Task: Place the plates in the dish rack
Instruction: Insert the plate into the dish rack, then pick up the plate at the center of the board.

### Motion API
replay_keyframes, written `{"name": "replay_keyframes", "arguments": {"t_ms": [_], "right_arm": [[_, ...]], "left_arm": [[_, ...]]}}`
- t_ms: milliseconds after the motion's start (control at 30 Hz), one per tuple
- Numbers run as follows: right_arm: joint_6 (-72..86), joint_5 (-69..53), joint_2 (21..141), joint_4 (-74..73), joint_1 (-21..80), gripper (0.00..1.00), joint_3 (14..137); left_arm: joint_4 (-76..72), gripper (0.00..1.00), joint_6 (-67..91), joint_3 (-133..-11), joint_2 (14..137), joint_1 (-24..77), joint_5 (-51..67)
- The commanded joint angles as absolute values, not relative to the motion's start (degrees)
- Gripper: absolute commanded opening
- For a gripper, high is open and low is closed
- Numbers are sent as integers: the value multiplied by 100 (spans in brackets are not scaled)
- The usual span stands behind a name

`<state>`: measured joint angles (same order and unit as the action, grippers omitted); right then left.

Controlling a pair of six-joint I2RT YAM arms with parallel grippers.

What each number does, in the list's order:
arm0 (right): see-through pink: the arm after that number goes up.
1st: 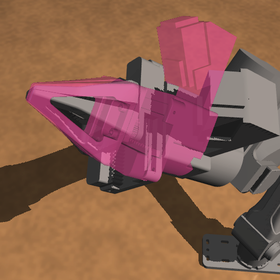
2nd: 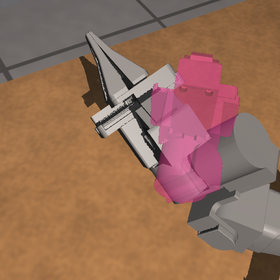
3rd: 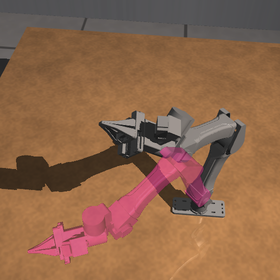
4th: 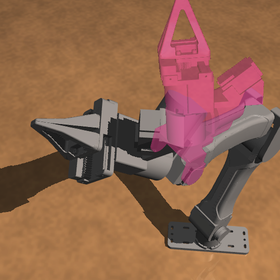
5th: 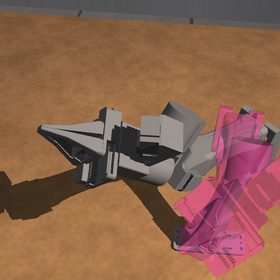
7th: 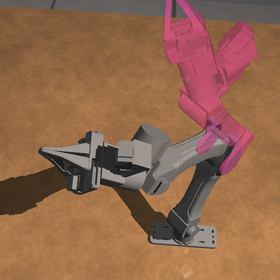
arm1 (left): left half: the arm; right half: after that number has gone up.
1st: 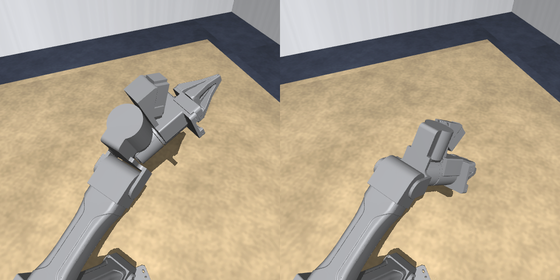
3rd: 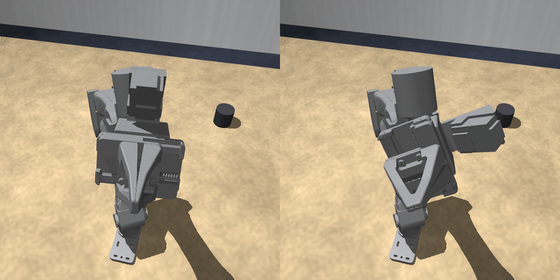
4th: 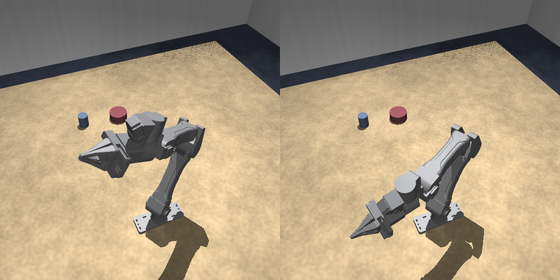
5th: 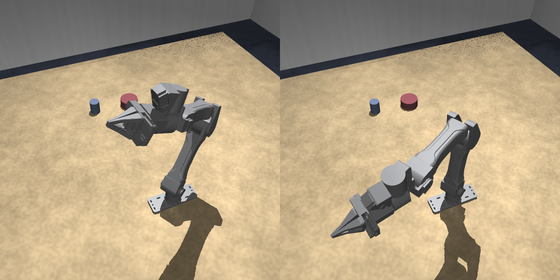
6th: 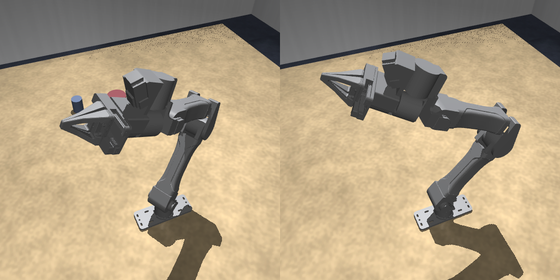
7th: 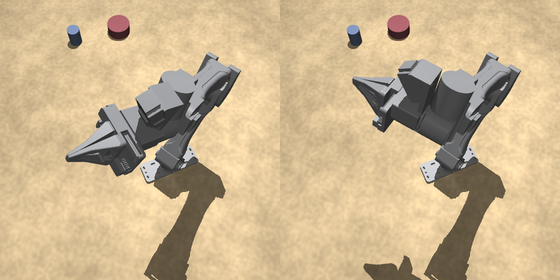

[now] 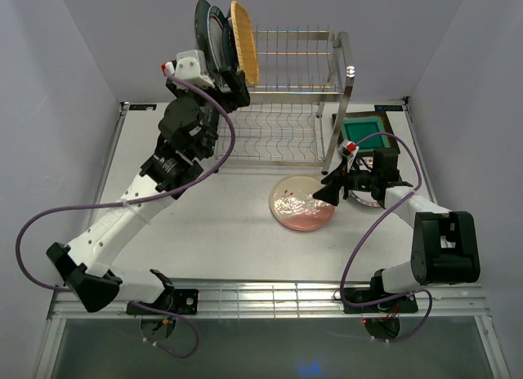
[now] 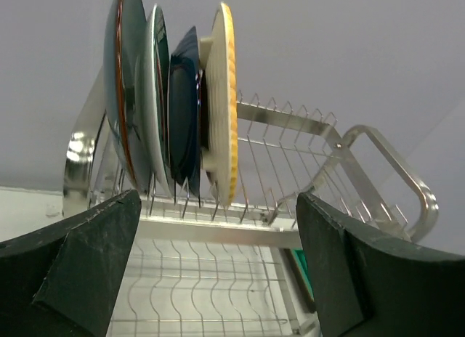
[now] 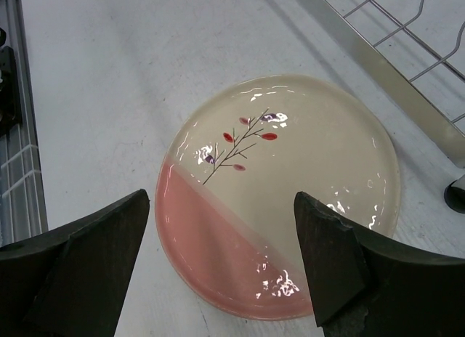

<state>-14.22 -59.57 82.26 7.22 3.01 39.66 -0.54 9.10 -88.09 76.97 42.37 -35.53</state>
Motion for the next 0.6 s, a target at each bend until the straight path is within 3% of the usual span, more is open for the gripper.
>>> {"name": "replay_keyframes", "arguments": {"t_ms": [0,333,567], "right_arm": [[-1512,-5802,8314,607,272,86,4245],[-1336,-4808,8578,422,193,86,4456],[-1380,-4676,8341,492,211,90,4281]], "left_arm": [[-350,98,1713,-7495,7165,4236,-2937],[-755,98,2566,-4864,6056,4280,-2452],[-870,98,3085,-3895,5985,4465,-2470]]}}
